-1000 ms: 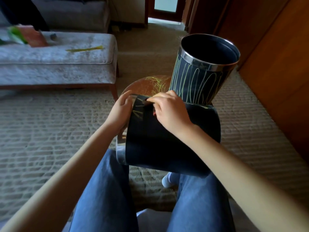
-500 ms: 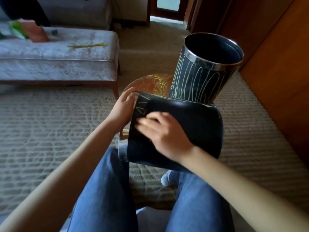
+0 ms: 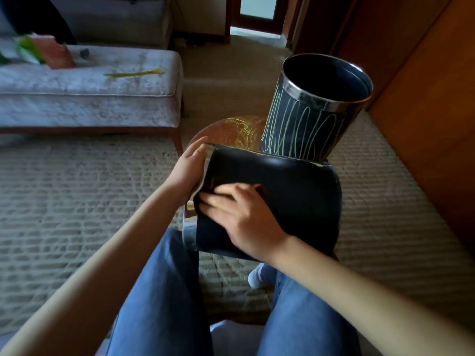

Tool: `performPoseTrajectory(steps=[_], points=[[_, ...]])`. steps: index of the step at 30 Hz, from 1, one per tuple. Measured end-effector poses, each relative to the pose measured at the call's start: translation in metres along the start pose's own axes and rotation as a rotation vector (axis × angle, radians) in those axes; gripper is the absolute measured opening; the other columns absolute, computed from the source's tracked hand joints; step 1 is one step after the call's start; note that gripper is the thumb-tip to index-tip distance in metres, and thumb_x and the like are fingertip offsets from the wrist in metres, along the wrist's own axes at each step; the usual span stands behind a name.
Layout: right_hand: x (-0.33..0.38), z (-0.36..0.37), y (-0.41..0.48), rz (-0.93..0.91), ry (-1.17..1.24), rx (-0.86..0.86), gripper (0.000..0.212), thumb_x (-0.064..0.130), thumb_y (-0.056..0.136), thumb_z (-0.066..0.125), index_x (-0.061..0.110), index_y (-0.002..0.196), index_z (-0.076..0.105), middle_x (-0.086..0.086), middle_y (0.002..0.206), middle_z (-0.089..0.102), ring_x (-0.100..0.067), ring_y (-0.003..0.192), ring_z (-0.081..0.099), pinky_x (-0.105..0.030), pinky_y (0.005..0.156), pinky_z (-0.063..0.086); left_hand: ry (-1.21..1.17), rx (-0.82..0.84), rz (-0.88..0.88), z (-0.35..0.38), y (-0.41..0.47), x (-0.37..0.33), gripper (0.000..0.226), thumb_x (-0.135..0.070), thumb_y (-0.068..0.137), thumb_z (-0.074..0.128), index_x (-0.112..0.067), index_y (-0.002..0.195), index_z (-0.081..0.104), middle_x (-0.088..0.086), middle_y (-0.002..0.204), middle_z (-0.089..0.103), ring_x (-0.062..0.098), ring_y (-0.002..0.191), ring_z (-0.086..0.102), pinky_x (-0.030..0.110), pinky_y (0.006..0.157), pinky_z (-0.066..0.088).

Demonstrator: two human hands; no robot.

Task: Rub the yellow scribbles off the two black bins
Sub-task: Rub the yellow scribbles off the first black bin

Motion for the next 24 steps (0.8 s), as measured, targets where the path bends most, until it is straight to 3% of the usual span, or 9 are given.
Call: performPoseTrajectory(steps=[2,4,7,11,14,16,19,21,24], points=[[0.008,0.001,-0.008,-0.167,-0.034,0.046,0.023,0.006,0.098,0.056,0.01,0.114,0.073,-0.003,0.123,0.069,-0.026,0.11,0.059,-0.041,0.098,0.045,-0.008,0.001,0.003,-0.003,-0.003,0.002,0.041,-0.03,0.104,0.04,-0.025,0.142,0.051,0.005,0.141,0.056,0.02,0.133,0.05,0.044,0.116,0.036],[-0.003,-0.002,0.003,-0.174,-0.02,0.051,0.026,0.004,0.097,0.052,0.01,0.11,0.074,-0.005,0.119,0.071,-0.028,0.106,0.062,-0.041,0.092,0.048,-0.052,0.008,-0.012,-0.005,-0.007,0.006,0.044,-0.032,0.102,0.041,-0.022,0.144,0.049,0.009,0.144,0.054,0.024,0.135,0.049,0.045,0.117,0.035],[-0.046,-0.01,0.04,0.13,0.116,0.035,0.032,-0.001,0.087,0.051,0.007,0.106,0.075,-0.008,0.11,0.073,-0.032,0.096,0.064,-0.043,0.082,0.054,-0.141,0.033,-0.037,-0.003,-0.014,0.012,0.043,-0.024,0.106,0.038,-0.015,0.147,0.044,0.016,0.145,0.052,0.028,0.135,0.05,0.045,0.116,0.035],[-0.103,0.017,0.072,0.511,0.211,0.265,0.036,0.007,0.095,0.047,0.02,0.119,0.07,-0.007,0.117,0.07,-0.027,0.115,0.056,-0.043,0.096,0.048,-0.115,0.001,0.015,-0.007,-0.025,0.009,0.052,-0.034,0.099,0.044,-0.018,0.148,0.045,0.005,0.149,0.049,0.018,0.139,0.043,0.043,0.12,0.03],[-0.112,0.024,0.077,0.574,0.206,0.304,0.035,0.009,0.095,0.047,0.02,0.12,0.07,-0.009,0.115,0.071,-0.029,0.113,0.059,-0.045,0.093,0.051,-0.067,-0.025,0.013,-0.01,-0.026,0.011,0.064,-0.049,0.085,0.048,-0.023,0.144,0.05,0.001,0.147,0.053,0.015,0.138,0.046,0.043,0.118,0.032],[-0.097,0.016,0.071,0.494,0.134,0.236,0.037,0.003,0.093,0.049,0.017,0.12,0.07,-0.008,0.115,0.071,-0.032,0.11,0.057,-0.048,0.092,0.05,-0.048,-0.033,0.006,-0.005,-0.026,0.005,0.052,-0.04,0.093,0.047,-0.018,0.139,0.056,0.006,0.142,0.057,0.014,0.131,0.051,0.042,0.117,0.035],[-0.068,-0.009,0.045,0.302,0.108,0.103,0.037,-0.008,0.085,0.054,0.007,0.112,0.073,-0.009,0.112,0.073,-0.035,0.098,0.06,-0.051,0.082,0.054,-0.029,-0.077,-0.129,-0.003,-0.015,0.004,0.03,-0.024,0.099,0.044,-0.013,0.108,0.07,0.001,0.104,0.067,0.017,0.088,0.056,0.037,0.092,0.05],[-0.056,-0.023,0.019,0.175,0.067,0.1,0.039,-0.01,0.08,0.055,0.004,0.112,0.073,-0.012,0.113,0.072,-0.033,0.099,0.062,-0.049,0.081,0.056,0.008,-0.054,-0.243,-0.001,-0.008,0.002,0.021,-0.027,0.092,0.053,-0.015,0.083,0.067,0.008,0.085,0.062,0.024,0.077,0.052,0.034,0.07,0.045],[-0.057,-0.053,-0.019,0.121,0.004,0.07,0.042,-0.012,0.081,0.056,0.004,0.117,0.07,-0.01,0.119,0.069,-0.031,0.103,0.062,-0.045,0.089,0.054,0.053,-0.051,-0.252,-0.003,0.001,0.001,0.018,-0.027,0.092,0.063,-0.01,0.092,0.068,0.017,0.084,0.058,0.026,0.075,0.054,0.028,0.056,0.044]])
Point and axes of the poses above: each hand's wrist, its own y-axis towards the middle knuckle, its own z-axis out of the palm, x = y × z, the point moved 8 cm from there along y, towards the middle knuckle
